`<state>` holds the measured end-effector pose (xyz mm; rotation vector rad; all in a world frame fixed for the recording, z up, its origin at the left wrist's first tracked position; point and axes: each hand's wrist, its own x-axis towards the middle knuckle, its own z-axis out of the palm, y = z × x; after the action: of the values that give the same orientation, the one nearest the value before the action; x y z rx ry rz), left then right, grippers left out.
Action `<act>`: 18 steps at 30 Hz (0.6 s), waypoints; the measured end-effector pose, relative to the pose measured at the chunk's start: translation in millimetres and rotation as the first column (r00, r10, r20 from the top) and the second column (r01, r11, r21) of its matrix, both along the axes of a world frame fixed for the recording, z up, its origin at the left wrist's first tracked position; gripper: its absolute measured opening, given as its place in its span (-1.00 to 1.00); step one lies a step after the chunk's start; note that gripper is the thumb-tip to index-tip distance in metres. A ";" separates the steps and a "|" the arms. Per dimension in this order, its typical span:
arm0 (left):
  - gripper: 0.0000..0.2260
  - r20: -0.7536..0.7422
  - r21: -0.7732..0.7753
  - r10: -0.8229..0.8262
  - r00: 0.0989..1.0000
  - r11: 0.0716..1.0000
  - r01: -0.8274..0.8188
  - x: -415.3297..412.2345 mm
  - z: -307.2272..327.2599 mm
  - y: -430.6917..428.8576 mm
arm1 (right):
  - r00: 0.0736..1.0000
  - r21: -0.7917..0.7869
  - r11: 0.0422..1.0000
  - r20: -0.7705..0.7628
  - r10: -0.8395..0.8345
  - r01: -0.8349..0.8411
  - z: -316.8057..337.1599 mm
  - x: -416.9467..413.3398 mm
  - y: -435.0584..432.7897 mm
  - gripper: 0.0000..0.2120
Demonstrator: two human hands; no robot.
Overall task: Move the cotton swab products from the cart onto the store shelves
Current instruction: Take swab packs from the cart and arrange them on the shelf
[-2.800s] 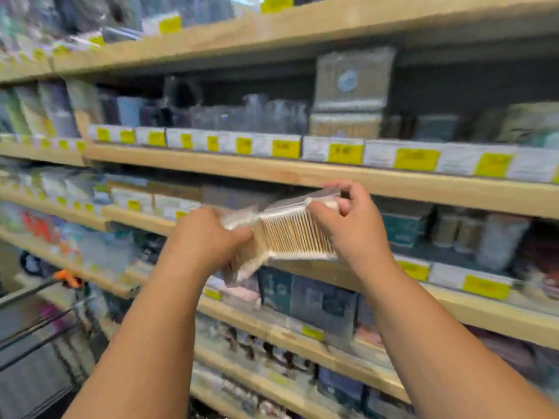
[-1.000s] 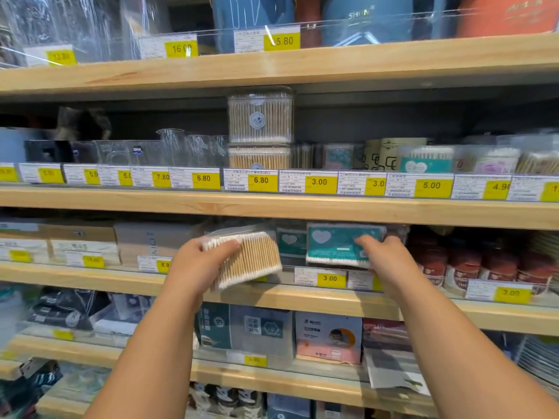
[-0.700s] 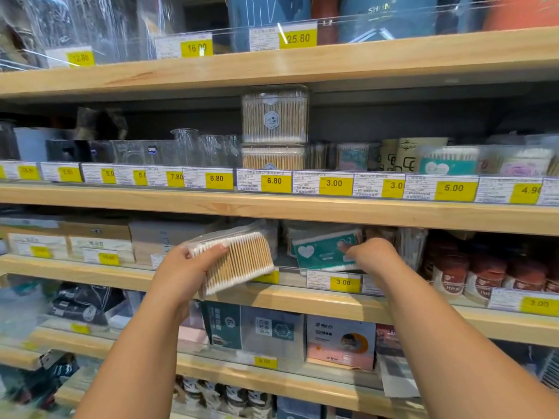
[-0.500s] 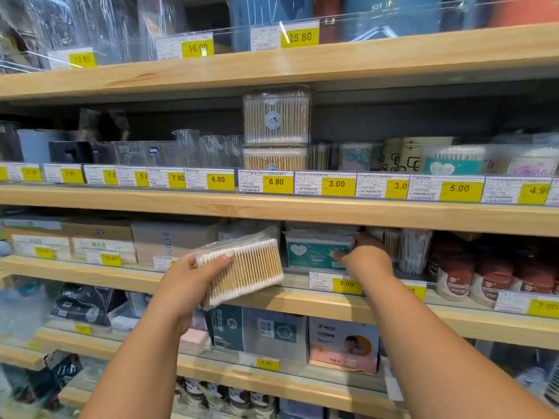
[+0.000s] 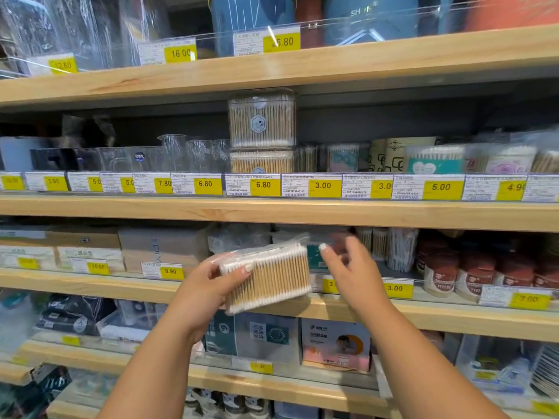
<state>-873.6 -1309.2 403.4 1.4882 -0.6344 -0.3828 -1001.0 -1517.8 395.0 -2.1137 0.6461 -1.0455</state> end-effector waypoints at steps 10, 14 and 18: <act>-0.65 -0.020 0.005 0.047 0.999 0.999 -0.047 -29.3 0.9 -40.1 | 0.909 0.200 0.922 0.328 0.256 -0.332 -3.4 -41.4 29.2 -0.66; -0.67 -0.029 0.008 0.119 0.992 0.993 -0.119 -46.7 5.8 -43.9 | 0.921 -0.081 0.986 0.352 0.164 -0.145 1.5 -39.0 53.8 -0.62; -0.47 -0.210 -0.324 -0.432 0.877 0.877 0.355 -67.1 0.1 -32.0 | 0.935 -0.304 0.940 0.260 0.241 -0.157 1.6 -31.0 67.4 -0.67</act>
<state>-940.7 -1341.2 403.4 1.0057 -0.7358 -0.7767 -1031.9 -1450.4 396.6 -2.1407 0.1376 -1.3616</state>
